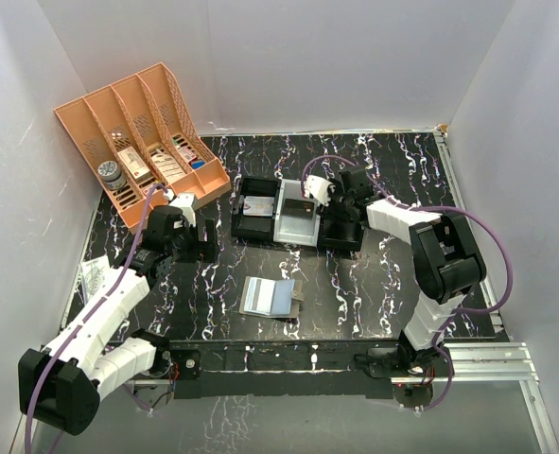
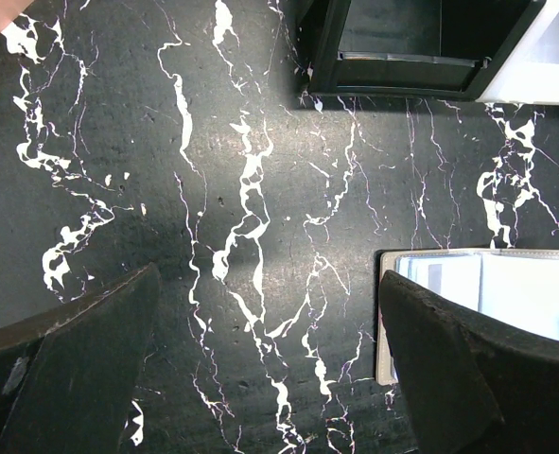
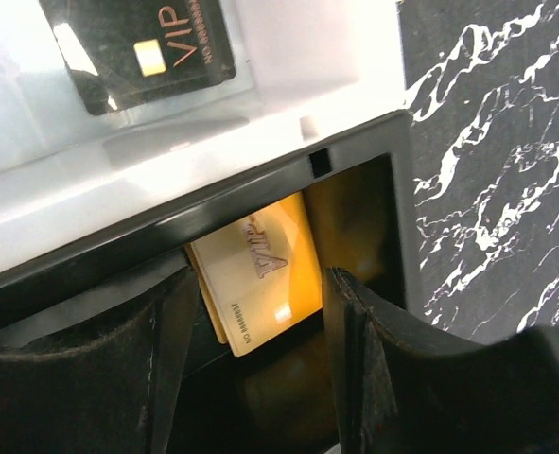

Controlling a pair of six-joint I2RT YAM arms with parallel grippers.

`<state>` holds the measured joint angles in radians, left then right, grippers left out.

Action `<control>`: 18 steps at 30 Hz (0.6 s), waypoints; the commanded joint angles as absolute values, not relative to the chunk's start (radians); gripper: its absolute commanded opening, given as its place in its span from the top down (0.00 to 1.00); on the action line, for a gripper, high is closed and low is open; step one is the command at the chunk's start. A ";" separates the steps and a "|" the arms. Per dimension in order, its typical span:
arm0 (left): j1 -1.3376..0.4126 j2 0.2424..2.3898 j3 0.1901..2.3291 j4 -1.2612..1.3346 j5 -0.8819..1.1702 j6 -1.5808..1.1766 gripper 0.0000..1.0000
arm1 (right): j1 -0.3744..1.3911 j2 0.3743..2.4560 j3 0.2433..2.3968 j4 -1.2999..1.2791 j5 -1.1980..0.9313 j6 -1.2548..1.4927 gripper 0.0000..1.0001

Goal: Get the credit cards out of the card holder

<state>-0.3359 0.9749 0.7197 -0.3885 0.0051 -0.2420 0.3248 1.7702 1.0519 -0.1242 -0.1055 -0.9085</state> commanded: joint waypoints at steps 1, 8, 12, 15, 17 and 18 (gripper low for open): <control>-0.333 0.972 0.719 -0.376 0.026 -0.229 0.01 | 0.318 1.748 1.138 -0.140 -0.123 -0.859 0.46; -0.333 0.960 0.718 -0.378 0.008 -0.231 0.01 | 0.317 1.641 1.176 -0.073 -0.061 -0.615 0.42; -0.333 0.945 0.719 -0.384 -0.026 -0.239 0.01 | 0.318 1.534 1.136 -0.001 -0.042 -0.450 0.35; -0.333 0.931 0.719 -0.388 -0.054 -0.244 0.01 | 0.317 1.454 1.116 0.025 -0.028 -0.280 0.30; -0.333 0.916 0.719 -0.390 -0.076 -0.247 0.01 | 0.317 1.406 1.108 0.022 -0.004 -0.168 0.28; -0.333 0.909 0.717 -0.390 -0.089 -0.248 0.01 | 0.317 1.383 1.106 0.015 0.004 -0.111 0.26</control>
<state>-0.3359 0.9558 0.7197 -0.3893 -0.0280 -0.2459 0.3241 1.4872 1.1145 -0.0696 -0.0452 -0.3954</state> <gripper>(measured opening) 0.986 0.715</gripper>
